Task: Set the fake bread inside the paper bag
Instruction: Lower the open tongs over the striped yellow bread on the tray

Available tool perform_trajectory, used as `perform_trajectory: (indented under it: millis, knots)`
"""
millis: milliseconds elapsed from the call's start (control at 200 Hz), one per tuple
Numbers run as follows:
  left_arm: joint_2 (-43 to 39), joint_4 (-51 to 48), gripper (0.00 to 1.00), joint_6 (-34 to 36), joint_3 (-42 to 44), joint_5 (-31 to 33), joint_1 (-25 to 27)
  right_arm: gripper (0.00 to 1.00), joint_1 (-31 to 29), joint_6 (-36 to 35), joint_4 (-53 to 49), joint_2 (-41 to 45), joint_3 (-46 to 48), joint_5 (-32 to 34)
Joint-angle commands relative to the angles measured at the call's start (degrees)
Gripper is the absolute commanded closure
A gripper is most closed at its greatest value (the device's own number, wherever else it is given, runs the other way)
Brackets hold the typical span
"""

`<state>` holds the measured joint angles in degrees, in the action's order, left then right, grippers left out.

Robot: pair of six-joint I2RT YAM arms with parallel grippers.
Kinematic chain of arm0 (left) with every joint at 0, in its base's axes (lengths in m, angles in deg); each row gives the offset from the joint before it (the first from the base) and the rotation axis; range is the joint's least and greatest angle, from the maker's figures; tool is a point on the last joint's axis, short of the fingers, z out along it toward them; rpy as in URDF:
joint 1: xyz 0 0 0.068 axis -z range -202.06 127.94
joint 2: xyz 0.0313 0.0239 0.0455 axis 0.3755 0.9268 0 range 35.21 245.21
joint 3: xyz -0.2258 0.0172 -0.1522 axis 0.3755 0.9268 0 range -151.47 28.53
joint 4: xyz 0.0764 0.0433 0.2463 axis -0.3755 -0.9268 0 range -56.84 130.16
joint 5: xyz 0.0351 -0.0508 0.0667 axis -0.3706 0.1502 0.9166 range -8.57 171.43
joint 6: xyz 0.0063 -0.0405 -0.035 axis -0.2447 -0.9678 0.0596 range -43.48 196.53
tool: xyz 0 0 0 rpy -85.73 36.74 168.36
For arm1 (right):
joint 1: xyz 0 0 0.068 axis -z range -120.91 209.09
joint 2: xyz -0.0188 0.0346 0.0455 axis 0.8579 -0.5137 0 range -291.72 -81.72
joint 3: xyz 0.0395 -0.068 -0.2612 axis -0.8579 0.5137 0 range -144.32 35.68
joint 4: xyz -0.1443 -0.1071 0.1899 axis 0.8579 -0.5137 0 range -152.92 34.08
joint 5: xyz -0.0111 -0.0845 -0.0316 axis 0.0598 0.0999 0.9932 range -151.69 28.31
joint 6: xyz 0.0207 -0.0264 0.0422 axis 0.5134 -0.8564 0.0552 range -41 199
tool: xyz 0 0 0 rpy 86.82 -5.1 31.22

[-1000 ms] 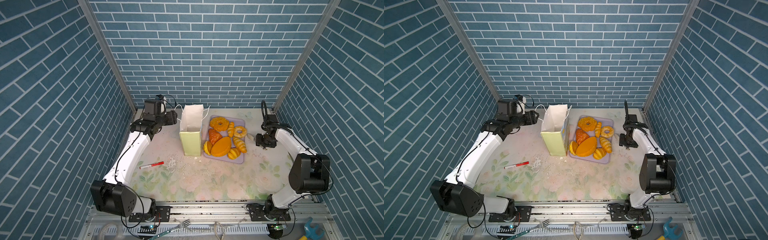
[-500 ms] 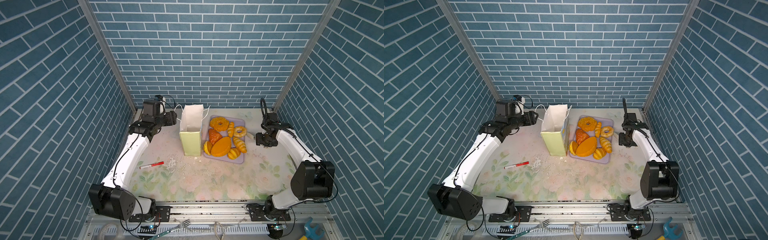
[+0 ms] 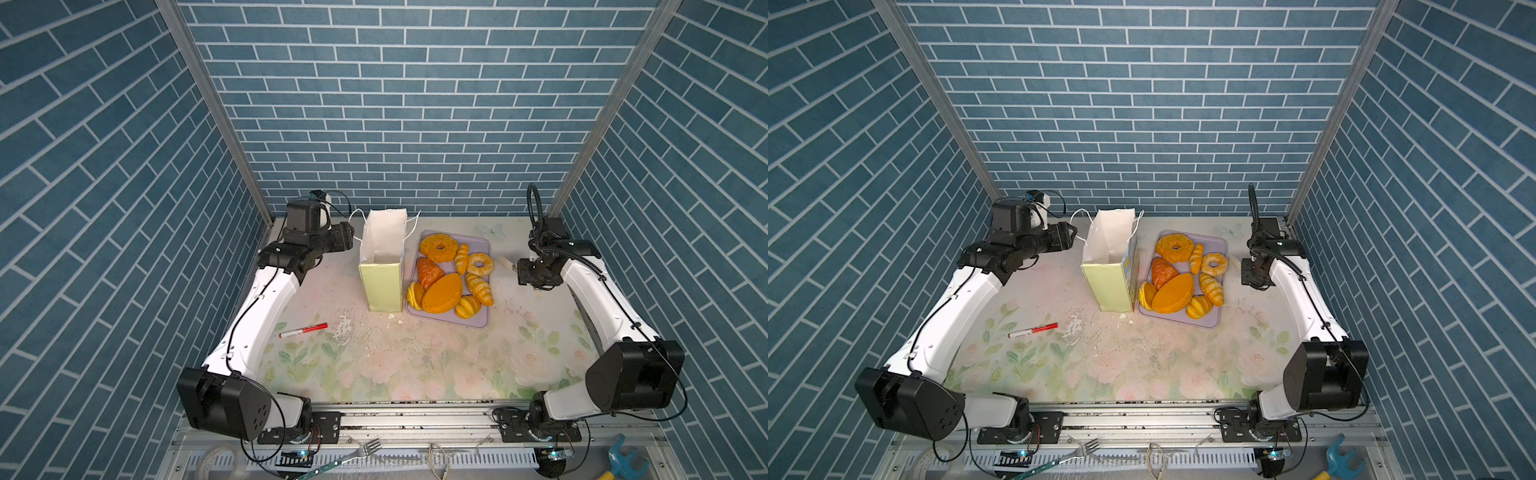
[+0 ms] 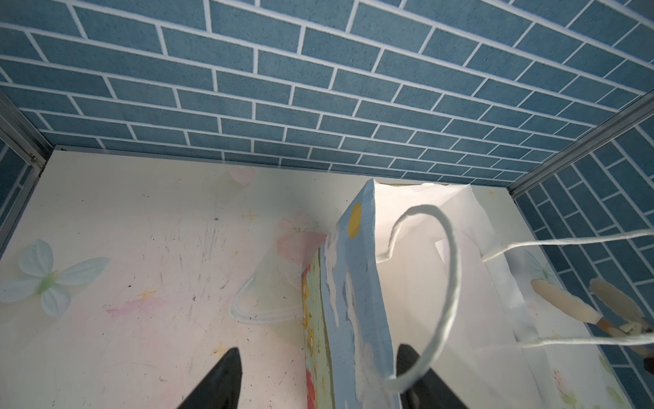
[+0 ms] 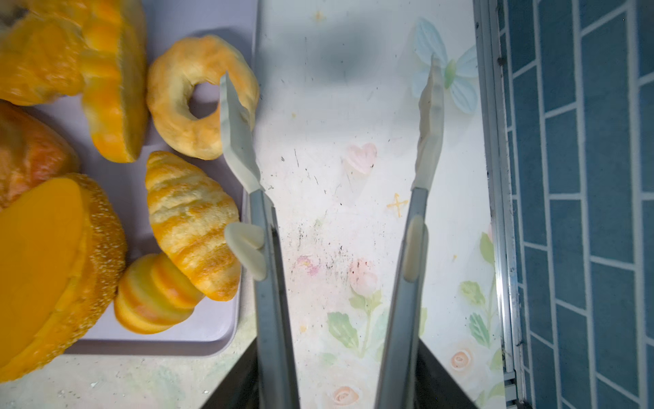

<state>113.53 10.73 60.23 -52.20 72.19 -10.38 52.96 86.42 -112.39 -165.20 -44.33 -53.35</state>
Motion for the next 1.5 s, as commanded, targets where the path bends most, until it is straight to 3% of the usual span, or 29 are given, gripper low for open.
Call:
perform_trajectory:
  millis: [0, 600, 1295, 1496]
  knots:
    - [-1.1, -0.4, 0.3, 0.2, 0.3, -0.4, -0.3, 0.43, -0.5, -1.5, -4.6, 2.1, -2.5, -2.8]
    - [-3.2, -1.8, 0.3, 1.7, 1.0, 1.9, -0.3, 0.49, -8.4, 1.8, -6.4, 1.5, -8.5, -16.5]
    - [-4.4, -1.7, 0.3, 1.5, 3.0, 2.4, -0.2, 0.59, -13.0, 8.3, 6.9, -13.4, -10.2, -8.8]
    - [-3.8, -1.8, 0.3, 1.7, 2.6, 2.5, -0.2, 0.6, -13.4, 8.9, 8.4, -17.4, -10.1, -10.8]
